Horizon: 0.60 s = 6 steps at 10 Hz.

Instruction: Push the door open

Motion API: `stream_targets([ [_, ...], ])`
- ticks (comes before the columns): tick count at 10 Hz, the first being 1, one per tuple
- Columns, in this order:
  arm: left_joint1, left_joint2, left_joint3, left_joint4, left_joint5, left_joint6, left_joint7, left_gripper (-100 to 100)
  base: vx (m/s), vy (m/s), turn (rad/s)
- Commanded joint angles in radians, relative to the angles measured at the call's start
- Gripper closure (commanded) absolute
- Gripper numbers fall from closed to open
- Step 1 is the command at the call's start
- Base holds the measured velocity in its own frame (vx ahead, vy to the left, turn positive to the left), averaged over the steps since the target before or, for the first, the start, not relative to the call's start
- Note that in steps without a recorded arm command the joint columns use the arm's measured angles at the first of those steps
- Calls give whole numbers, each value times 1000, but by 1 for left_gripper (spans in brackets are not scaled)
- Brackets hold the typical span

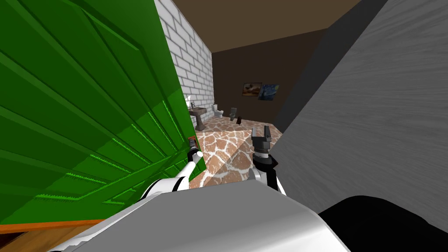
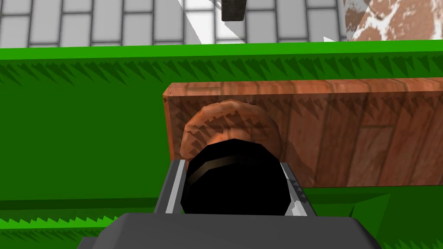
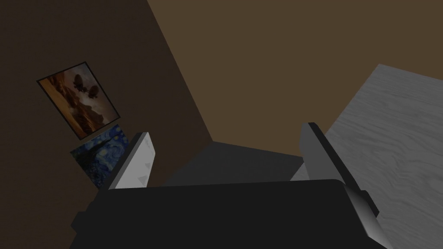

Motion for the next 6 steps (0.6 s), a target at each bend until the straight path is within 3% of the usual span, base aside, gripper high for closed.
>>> stream_targets([
  [1,-13,17,1,33,-2,-28,19,100,30,10,-6],
  [2,-13,17,1,33,-2,-28,19,100,0,0,0],
  [4,-16,3,21,33,28,-58,-10,100,109,9,14],
  [5,-16,3,21,55,28,-58,-10,100,156,27,13],
  [6,-16,3,21,39,28,-58,-10,100,66,13,13],
])
